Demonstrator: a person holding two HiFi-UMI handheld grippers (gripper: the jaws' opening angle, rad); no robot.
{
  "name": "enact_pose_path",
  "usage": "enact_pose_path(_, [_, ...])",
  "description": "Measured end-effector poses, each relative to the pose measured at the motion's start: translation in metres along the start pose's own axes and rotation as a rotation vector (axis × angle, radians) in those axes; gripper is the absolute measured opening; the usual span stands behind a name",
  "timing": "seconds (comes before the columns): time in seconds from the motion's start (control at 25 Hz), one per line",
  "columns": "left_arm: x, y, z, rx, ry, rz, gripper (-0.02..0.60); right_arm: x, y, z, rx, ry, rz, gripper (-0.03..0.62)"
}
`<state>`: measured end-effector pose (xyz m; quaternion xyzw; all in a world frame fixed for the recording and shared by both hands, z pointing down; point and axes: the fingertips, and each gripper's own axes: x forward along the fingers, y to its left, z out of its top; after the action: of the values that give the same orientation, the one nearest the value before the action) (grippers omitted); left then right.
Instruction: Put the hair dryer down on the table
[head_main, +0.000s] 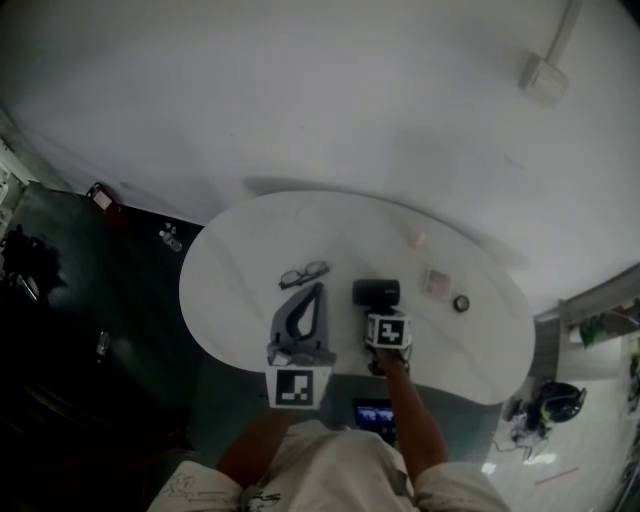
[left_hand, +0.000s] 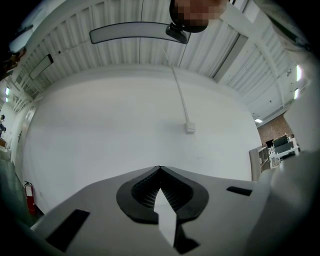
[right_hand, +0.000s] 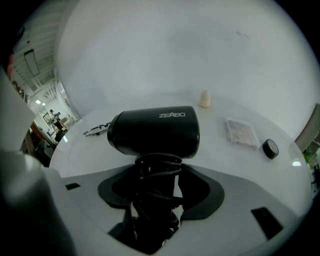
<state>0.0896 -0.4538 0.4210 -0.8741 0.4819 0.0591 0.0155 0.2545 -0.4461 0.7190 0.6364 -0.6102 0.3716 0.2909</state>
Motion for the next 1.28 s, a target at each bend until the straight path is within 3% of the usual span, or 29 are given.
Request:
enact_pose_path(0.16, [-0.001,0.002,-0.002,0.004,0.012,0.006,-0.003,0.002,0.003,-0.034,0.052,0.194,0.000,0.241])
enact_pose_path(0.24, [-0.002,0.001,-0.003,0.009,0.019,0.005,-0.002,0.004,0.008,-0.032,0.057,0.189,0.026,0.241])
enact_pose_path(0.36, [-0.003,-0.003,-0.003,0.012,0.020,-0.004,-0.002,0.002,0.000,-0.031,0.034,0.188,-0.012,0.241])
enact_pose_path(0.48, [-0.004,-0.006,-0.001,0.017,0.007,-0.010,-0.003,0.005,0.011,-0.026,0.053,0.156,0.038,0.244])
enact_pose_path(0.6, [-0.006,-0.007,0.001,0.001,-0.005,-0.003,-0.003,0.003,0.009,-0.026,0.059,0.144,0.014,0.335])
enact_pose_path(0.76, [-0.010,-0.005,0.000,-0.006,0.007,0.003,-0.003,-0.008,0.011,-0.027,0.063,0.136,0.012,0.347])
enact_pose_path(0.92, [-0.007,-0.005,-0.002,0.002,0.012,-0.003,-0.003,-0.032,-0.002,0.012,0.016,-0.064,-0.035,0.347])
enact_pose_path(1.12, [-0.004,-0.004,-0.004,0.001,0.026,0.001,-0.002,-0.098,0.004,0.058,0.084,-0.310,0.020,0.347])
enact_pose_path(1.28, [-0.003,-0.006,-0.003,-0.005,0.026,-0.003,-0.002,-0.164,0.010,0.092,0.059,-0.527,0.033,0.345])
